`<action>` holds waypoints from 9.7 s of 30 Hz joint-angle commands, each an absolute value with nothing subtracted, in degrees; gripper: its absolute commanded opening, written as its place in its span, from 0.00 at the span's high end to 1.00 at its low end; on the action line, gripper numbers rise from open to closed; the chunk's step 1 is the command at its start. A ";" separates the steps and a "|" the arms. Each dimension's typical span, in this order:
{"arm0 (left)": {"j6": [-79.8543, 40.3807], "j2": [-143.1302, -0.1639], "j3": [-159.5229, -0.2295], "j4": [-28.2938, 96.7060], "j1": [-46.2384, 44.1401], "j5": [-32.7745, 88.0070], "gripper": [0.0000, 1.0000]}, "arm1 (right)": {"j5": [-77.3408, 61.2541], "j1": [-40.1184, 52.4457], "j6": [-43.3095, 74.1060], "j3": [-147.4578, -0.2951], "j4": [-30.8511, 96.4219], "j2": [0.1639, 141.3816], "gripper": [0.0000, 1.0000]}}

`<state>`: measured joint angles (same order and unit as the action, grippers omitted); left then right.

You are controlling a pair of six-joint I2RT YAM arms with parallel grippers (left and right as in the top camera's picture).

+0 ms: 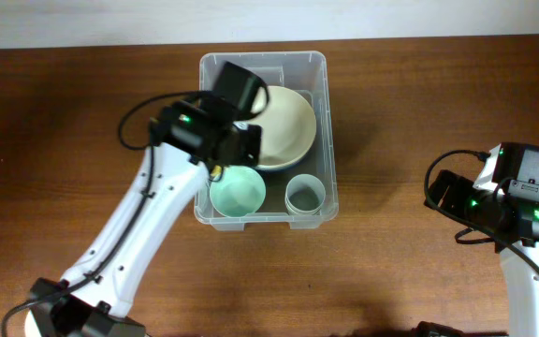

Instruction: Pack container

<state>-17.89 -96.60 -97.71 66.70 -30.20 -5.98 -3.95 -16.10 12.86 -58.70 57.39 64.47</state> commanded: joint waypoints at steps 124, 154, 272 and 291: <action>-23.24 -99.24 -102.28 64.77 -26.33 -16.43 0.41 | -3.86 -16.58 12.49 -58.50 57.54 64.40 0.01; -23.22 -96.40 -102.80 61.84 5.45 -7.90 0.01 | 7.60 0.64 8.78 -58.50 30.39 66.48 0.01; -14.46 -33.45 -45.19 46.37 3.64 -3.38 0.00 | -1.52 0.69 -0.03 -0.32 4.36 0.25 0.01; -13.13 -20.71 -24.56 35.86 -1.98 -7.07 0.00 | -1.52 0.69 -0.03 -0.32 4.34 0.25 0.01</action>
<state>-14.26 -25.61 -31.55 41.76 -0.69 -4.91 -0.56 0.43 -0.03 -0.58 4.10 0.84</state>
